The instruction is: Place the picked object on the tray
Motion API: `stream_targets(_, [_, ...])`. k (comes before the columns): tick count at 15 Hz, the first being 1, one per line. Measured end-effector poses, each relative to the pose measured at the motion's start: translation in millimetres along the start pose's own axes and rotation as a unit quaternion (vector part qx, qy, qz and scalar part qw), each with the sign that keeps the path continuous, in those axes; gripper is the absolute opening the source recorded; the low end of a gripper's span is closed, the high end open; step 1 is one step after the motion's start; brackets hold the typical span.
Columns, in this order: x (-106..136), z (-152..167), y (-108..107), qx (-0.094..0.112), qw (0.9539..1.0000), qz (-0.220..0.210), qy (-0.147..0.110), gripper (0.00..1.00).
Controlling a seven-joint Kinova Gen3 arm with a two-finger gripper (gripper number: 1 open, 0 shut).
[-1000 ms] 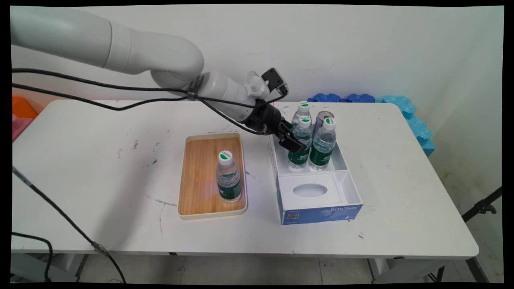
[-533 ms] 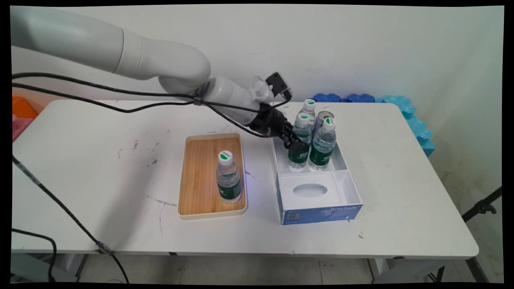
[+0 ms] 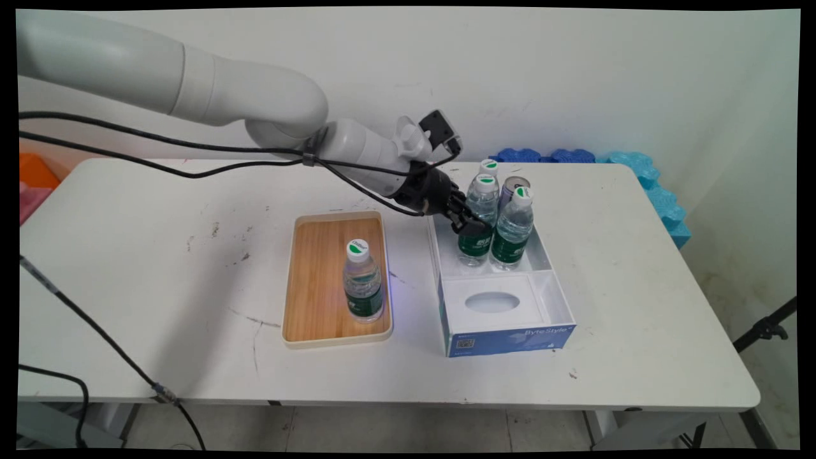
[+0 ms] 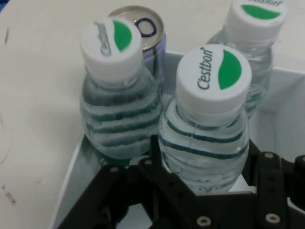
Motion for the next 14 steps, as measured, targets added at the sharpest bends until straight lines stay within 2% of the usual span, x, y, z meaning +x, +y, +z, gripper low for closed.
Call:
stream_targets(7, [15,-54,-3,-0.008,0.9996,0.003,0.026,0.00])
stream_targets(11, [28,-105,-14,-0.012,0.9993,0.003,0.037,0.00])
stream_targets(14, [32,-148,-31,-0.012,0.9992,0.000,0.038,0.00])
